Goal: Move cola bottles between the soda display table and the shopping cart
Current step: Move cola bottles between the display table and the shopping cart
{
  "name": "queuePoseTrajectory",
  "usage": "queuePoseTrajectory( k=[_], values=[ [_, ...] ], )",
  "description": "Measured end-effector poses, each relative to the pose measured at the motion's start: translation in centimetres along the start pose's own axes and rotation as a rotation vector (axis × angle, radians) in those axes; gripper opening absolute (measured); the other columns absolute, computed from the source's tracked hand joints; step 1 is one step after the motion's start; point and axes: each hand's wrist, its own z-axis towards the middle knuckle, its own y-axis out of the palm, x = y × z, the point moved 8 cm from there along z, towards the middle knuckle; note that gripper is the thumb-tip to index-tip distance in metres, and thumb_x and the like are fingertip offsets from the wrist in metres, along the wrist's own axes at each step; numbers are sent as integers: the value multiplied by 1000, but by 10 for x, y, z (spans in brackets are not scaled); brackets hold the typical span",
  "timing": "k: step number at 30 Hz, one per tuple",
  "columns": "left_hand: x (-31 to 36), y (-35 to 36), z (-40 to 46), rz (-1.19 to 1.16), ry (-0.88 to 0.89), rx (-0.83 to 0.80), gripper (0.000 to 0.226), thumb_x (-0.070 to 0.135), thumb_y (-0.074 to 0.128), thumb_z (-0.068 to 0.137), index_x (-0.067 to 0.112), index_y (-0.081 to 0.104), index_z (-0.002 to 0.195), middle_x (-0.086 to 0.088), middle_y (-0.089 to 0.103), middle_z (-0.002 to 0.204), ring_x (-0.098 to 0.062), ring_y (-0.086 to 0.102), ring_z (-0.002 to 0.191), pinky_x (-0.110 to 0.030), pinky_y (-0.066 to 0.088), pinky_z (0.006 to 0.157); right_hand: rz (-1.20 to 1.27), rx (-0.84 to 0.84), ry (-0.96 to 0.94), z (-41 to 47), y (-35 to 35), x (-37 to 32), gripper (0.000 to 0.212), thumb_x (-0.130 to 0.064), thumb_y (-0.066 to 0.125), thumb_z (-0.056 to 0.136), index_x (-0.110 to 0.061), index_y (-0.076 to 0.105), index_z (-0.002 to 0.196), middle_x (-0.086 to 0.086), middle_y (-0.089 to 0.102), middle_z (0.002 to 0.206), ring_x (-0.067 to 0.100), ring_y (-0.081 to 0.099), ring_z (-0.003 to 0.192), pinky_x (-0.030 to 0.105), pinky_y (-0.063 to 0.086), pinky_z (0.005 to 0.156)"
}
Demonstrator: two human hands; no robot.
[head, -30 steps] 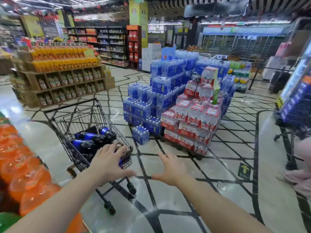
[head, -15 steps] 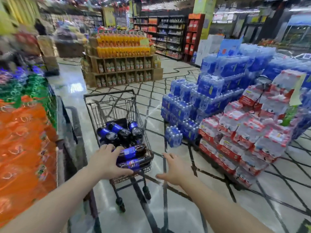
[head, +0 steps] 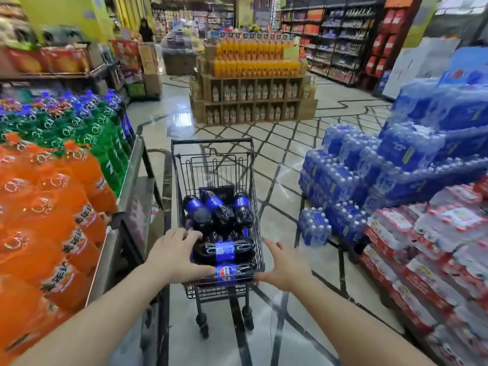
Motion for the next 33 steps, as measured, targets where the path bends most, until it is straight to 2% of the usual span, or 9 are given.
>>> queuePoseTrajectory(
  k=[4, 8, 10, 14, 16, 20, 24, 27, 33],
  values=[
    [-15, -1, 60, -4, 17, -23, 138, 109, 21, 45, 35, 27, 162, -4, 41, 155, -26, 33, 148, -41, 34, 118, -6, -32, 24, 57, 4, -1, 107, -80, 64, 71, -39, 19, 159, -1, 47, 147, 25, 48, 132, 47, 52, 99],
    [-40, -2, 131, 7, 58, -45, 121, 105, 41, 65, 35, 26, 163, -8, 40, 157, -29, 32, 148, -44, 33, 120, 3, -51, 55, 121, 5, -11, 106, -80, 64, 71, -37, 21, 158, 1, 47, 146, 26, 49, 132, 46, 52, 99],
    [-53, -4, 167, 17, 77, -53, 123, 105, 40, 65, 33, 26, 163, -9, 40, 157, -30, 32, 149, -44, 30, 122, -7, -55, 68, 154, 2, -19, 106, -78, 65, 74, -35, 20, 159, 2, 47, 147, 27, 50, 132, 46, 53, 98],
    [-76, -2, 230, 44, 106, -108, 154, 113, 2, 33, 35, 23, 165, -8, 37, 161, -31, 28, 152, -45, 28, 125, -35, -62, 84, 213, -1, -32, 104, -77, 64, 79, -32, 17, 161, 4, 47, 145, 27, 50, 130, 44, 53, 94],
    [-87, 5, 258, 39, 111, -135, 160, 113, -4, 27, 36, 23, 164, -7, 37, 162, -30, 27, 153, -47, 28, 125, -41, -76, 95, 239, 0, -37, 105, -77, 65, 80, -31, 17, 161, 4, 46, 146, 26, 48, 132, 44, 52, 96],
    [-104, 21, 308, -15, 103, -155, 150, 116, 13, 37, 37, 25, 164, -5, 41, 159, -27, 33, 151, -45, 32, 122, -36, -110, 111, 284, 6, -40, 105, -75, 66, 81, -31, 18, 162, 5, 42, 151, 27, 44, 137, 44, 50, 100],
    [-108, 45, 354, -90, 101, -178, 146, 116, 12, 40, 38, 30, 163, 5, 48, 147, -20, 45, 142, -41, 38, 118, 11, -162, 102, 333, 19, -36, 103, -73, 67, 82, -29, 19, 162, 7, 42, 152, 29, 44, 138, 43, 47, 104],
    [-109, 67, 387, -120, 74, -221, 117, 101, 42, 68, 36, 28, 164, 3, 47, 150, -21, 45, 143, -41, 40, 117, 27, -192, 79, 377, 37, -32, 104, -73, 68, 80, -29, 22, 161, 5, 43, 154, 28, 44, 139, 43, 46, 106],
    [-120, 124, 454, -214, -29, -317, 100, 86, 56, 83, 34, 28, 164, -1, 41, 162, -22, 39, 150, -39, 40, 116, 81, -327, 63, 465, 99, -25, 109, -77, 70, 74, -30, 23, 160, 4, 44, 152, 29, 43, 138, 45, 45, 108]
  ],
)
